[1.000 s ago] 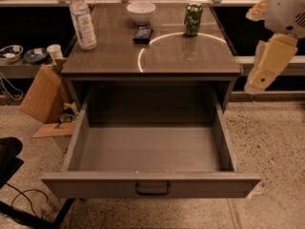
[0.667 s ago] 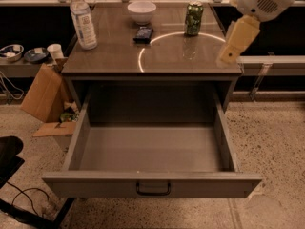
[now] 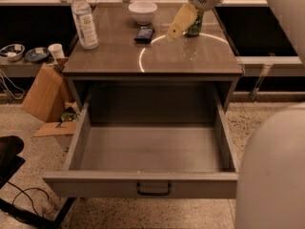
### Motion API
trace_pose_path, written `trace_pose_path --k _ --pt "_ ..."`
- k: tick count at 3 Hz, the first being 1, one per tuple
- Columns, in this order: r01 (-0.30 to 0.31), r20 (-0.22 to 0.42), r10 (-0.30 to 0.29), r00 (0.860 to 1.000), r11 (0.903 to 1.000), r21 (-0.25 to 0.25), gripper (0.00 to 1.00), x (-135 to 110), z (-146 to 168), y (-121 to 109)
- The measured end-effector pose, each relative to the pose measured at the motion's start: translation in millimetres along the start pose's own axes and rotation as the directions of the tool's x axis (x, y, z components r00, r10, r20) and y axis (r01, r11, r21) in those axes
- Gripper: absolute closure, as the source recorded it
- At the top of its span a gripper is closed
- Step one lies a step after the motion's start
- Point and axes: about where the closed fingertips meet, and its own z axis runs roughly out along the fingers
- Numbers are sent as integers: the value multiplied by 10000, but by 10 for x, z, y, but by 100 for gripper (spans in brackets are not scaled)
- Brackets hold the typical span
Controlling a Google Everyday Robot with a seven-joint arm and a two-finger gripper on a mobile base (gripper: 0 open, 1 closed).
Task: Place rxbar blueberry into top drawer
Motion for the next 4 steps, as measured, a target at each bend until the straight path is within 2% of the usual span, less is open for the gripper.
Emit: trace_pose_path --k 1,2,3,4 --pt "-486 61 486 9988 9988 -15 0 -78 83 -25" --pt "-447 53 447 9990 9990 -23 0 -76 88 -23" --pt "-1168 277 1170 9927 9931 -104 0 -135 385 -53" --pt "-1729 643 1752 9824 9841 -403 0 -353 805 -83"
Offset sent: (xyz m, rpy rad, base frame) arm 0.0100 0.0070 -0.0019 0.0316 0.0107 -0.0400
